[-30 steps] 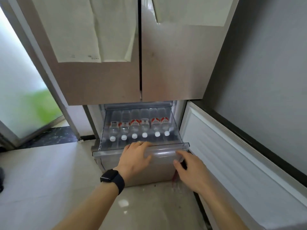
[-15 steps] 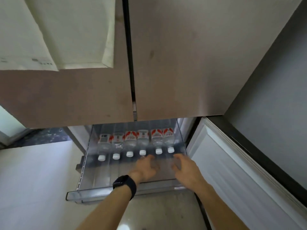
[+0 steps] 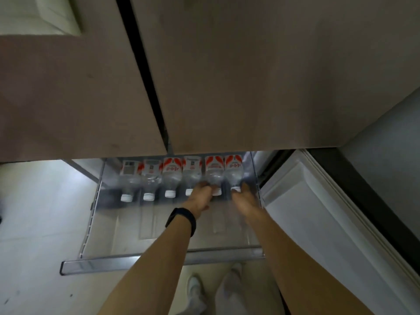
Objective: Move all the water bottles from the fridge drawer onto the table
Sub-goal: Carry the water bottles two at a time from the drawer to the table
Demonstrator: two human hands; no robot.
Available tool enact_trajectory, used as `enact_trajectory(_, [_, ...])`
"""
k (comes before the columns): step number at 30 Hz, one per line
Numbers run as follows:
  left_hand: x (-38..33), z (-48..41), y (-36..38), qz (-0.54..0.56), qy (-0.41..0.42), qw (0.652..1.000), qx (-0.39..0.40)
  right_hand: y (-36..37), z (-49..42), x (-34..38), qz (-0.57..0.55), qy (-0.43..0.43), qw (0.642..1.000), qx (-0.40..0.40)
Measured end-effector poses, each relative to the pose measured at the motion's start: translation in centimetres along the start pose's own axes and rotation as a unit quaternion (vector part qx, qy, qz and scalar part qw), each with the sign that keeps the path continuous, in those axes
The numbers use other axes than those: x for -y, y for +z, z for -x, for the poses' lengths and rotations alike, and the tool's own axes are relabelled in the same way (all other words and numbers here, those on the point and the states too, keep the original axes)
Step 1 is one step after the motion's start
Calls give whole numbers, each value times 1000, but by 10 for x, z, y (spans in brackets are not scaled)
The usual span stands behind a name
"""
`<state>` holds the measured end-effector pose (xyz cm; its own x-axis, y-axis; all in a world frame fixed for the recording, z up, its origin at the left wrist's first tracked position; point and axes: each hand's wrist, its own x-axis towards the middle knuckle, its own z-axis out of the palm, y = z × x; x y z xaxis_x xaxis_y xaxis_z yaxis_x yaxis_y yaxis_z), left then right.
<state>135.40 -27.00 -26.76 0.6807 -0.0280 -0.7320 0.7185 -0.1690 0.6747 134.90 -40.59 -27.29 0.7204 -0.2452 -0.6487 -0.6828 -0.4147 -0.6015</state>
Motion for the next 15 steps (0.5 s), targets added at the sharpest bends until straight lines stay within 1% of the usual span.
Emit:
enact_trajectory(3, [0,-8,5,91,-25,995,5,4,-7,1,-44,7,999,19])
enact_trajectory(5, [0,-10,5,111,-29,993,8,6,-6,1,-64,16,997,31])
enact_trajectory(6, [0,-9,5,104,-29,994,5,6,-6,2,-71,23,996,43])
enact_trajectory(8, [3,-4,3,62,-30,998,7,5,3,2,-99,56,989,97])
enact_trajectory(10, [7,4,0,-5,-20,1000,19,2,15,0,-135,78,976,149])
enact_trajectory(11, [7,9,-2,-29,-14,999,24,1,23,-2,-151,75,973,154])
enact_trajectory(13, [6,23,-9,-70,3,997,30,-3,39,-3,-172,67,973,138])
enact_trajectory(15, [5,38,-18,-148,16,989,24,-11,56,-4,-129,46,986,94])
